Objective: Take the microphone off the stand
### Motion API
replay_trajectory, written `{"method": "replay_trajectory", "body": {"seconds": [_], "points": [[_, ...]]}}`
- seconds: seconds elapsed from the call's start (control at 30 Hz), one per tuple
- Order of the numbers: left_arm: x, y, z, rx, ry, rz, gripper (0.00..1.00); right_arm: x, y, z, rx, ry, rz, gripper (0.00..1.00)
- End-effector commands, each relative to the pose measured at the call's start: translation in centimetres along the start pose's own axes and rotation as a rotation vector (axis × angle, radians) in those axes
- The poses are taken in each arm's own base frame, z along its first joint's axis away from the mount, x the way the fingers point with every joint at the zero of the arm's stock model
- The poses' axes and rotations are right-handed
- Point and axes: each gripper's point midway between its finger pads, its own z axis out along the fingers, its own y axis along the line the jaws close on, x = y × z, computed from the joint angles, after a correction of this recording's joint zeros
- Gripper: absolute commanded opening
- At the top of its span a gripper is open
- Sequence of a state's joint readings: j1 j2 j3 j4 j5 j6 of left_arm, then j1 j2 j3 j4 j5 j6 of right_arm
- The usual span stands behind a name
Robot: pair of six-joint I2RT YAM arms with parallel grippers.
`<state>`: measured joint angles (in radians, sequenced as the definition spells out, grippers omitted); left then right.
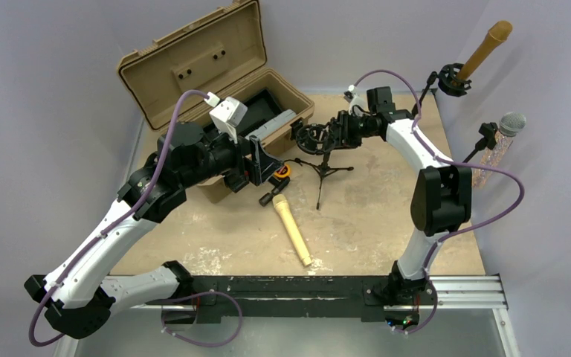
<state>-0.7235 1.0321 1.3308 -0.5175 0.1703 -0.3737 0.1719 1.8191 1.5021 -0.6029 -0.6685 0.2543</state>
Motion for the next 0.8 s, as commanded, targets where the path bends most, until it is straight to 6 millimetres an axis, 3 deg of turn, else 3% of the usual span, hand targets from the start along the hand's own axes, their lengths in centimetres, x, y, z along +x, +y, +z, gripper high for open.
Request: {"method": "replay_trajectory", "body": {"seconds": [0.0, 0.2, 0.43, 0.57, 0.77], "points": [[-0.8, -0.5, 0.2, 0.020, -0.035, 0.021, 0.88, -1.5, 2.1, -0.4, -0.097, -0.110, -0.103, 0.00], [-0.4, -0.5, 0.6, 0.021, -0.019, 0.021, 0.88, 0.9, 3.0, 0.7, -0.282, -0.178, -0.208, 0.00], [0.3, -0.8, 1.2, 0.030, 0.004, 0.018, 0.88, 1.9, 3.5, 1.8, -0.445, -0.208, -0.349, 0.00], [0.5, -0.8, 1.4, 0.029, 0.010, 0.021, 0.88, 2.2, 1.7, 4.1, -0.455, -0.172, -0.327, 0.00], [0.3, -0.8, 1.1, 0.023, 0.000, 0.030, 0.88, 3.0, 0.3, 5.2, -0.443, -0.169, -0.299, 0.00]]}}
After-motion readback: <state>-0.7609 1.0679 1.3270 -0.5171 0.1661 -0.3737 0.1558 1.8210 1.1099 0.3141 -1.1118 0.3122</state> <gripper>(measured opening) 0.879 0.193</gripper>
